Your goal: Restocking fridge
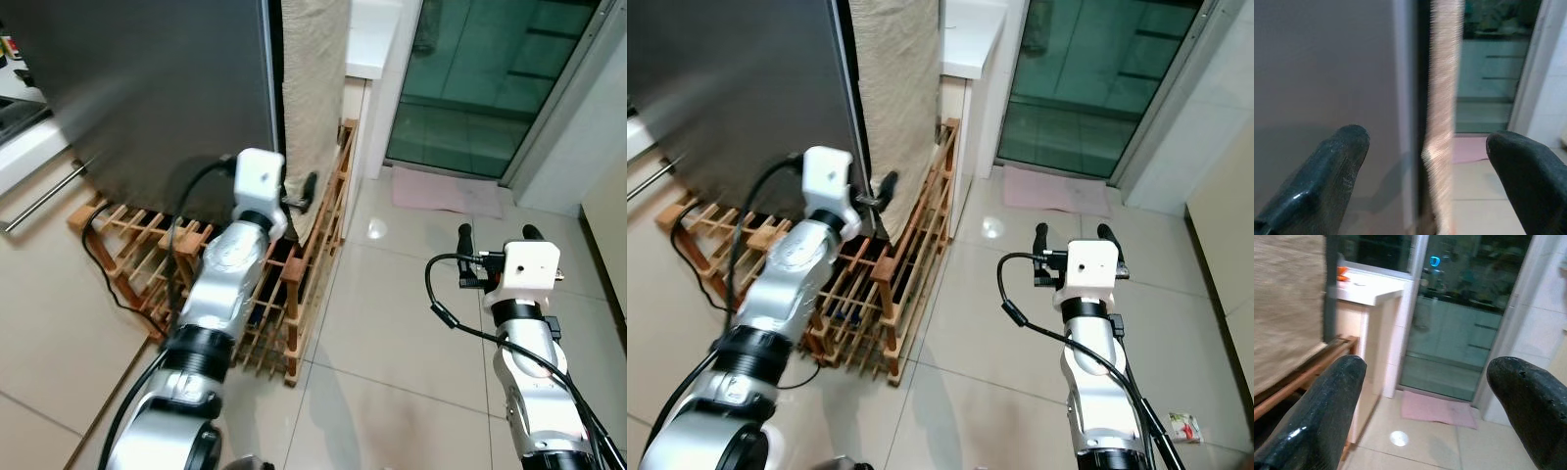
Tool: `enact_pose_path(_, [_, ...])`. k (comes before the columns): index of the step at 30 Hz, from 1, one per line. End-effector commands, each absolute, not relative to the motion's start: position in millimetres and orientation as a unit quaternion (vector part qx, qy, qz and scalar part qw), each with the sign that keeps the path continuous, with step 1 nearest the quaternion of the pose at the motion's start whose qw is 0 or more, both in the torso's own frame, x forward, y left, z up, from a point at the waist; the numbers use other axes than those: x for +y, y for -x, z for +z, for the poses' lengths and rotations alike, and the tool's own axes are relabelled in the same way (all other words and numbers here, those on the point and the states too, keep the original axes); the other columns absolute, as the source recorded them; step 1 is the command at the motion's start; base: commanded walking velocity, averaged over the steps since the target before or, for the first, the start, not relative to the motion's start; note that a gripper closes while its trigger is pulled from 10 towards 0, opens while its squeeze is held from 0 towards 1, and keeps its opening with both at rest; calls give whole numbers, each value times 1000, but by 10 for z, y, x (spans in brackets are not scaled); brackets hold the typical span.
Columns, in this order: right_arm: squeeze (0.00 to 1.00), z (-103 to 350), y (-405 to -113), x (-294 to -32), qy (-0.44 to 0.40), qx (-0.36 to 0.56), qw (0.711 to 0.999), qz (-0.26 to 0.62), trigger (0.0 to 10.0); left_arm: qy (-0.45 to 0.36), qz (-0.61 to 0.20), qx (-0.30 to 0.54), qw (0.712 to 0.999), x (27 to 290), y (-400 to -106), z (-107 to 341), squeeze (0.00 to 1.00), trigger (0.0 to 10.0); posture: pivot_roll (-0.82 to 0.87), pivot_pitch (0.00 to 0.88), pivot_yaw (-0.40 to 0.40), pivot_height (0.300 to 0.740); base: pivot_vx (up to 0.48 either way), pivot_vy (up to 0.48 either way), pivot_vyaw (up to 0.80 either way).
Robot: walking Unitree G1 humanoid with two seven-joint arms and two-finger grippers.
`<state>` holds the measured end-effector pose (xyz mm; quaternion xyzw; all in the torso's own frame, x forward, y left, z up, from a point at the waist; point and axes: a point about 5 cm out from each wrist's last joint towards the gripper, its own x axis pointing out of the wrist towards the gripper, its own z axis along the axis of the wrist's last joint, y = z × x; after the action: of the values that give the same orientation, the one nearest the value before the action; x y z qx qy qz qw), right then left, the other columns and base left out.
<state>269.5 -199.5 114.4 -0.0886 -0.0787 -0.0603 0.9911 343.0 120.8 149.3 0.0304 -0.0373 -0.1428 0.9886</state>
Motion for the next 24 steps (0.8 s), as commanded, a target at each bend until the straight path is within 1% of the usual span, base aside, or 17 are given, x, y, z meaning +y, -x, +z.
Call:
enact_pose_path(1, [0, 1134, -2645, -1974, 84, -80, 992, -54, 10000, -21, -155, -55, 986, 1202, -3342, 1506, 0, 10000, -55, 0, -29, 740, 0, 0, 0])
enact_pose_path(4, [0, 1133, -2597, -1962, 80, -87, 991, -57, 10000, -31, -150, -69, 986, 1276, -3175, 1414, 0, 10000, -59, 0, -25, 740, 0, 0, 0])
enact_pose_path(5, [0, 1133, -2597, -1962, 80, -87, 991, -57, 10000, -31, -150, -69, 986, 1276, -3175, 1414, 0, 10000, -59, 0, -25, 740, 0, 0, 0])
enact_pose_path(7, [0, 1147, -2561, -1960, 77, -94, 991, -60, 10000, -21, -151, -68, 986, 1326, -2989, 1297, 0, 10000, -72, 0, -19, 740, 0, 0, 0])
enact_pose_path(9, [0, 1148, -2511, -1996, 74, -96, 990, -72, 10000, -4, -135, -53, 989, 1410, -2780, 1177, 0, 10000, -76, 0, -21, 740, 0, 0, 0])
enact_pose_path(11, [0, 1141, -2486, -2013, 69, -93, 990, -78, 10000, 0, -125, -47, 991, 1445, -2696, 1170, 0, 10000, -70, 0, -23, 740, 0, 0, 0])
enact_pose_path(14, [0, 1129, -2493, -2015, 69, -92, 990, -78, 10000, 4, -120, -53, 991, 1426, -2711, 1218, 0, 10000, -59, 0, -22, 740, 0, 0, 0])
enact_pose_path(15, [0, 1135, -2503, -2014, 70, -93, 990, -80, 10000, 16, -124, -69, 990, 1369, -2730, 1333, 0, 10000, -58, 0, -28, 740, 0, 0, 0])
enact_pose_path(18, [0, 1184, -2482, -1995, 73, -99, 989, -77, 10000, 21, -136, -92, 986, 1324, -2721, 1484, 0, 10000, -54, 0, -26, 740, 0, 0, 0])
enact_pose_path(21, [0, 1208, -2379, -1942, 85, -98, 990, -51, 10000, 25, -148, -108, 983, 1301, -2694, 1585, 0, 10000, -43, 0, -19, 740, 472, 0, 0])
enact_pose_path(24, [0, 1205, -2339, -1914, 75, -92, 992, -46, 10000, 29, -148, -109, 983, 1302, -2691, 1615, 0, 10000, -42, 0, -19, 740, 480, 0, 0])
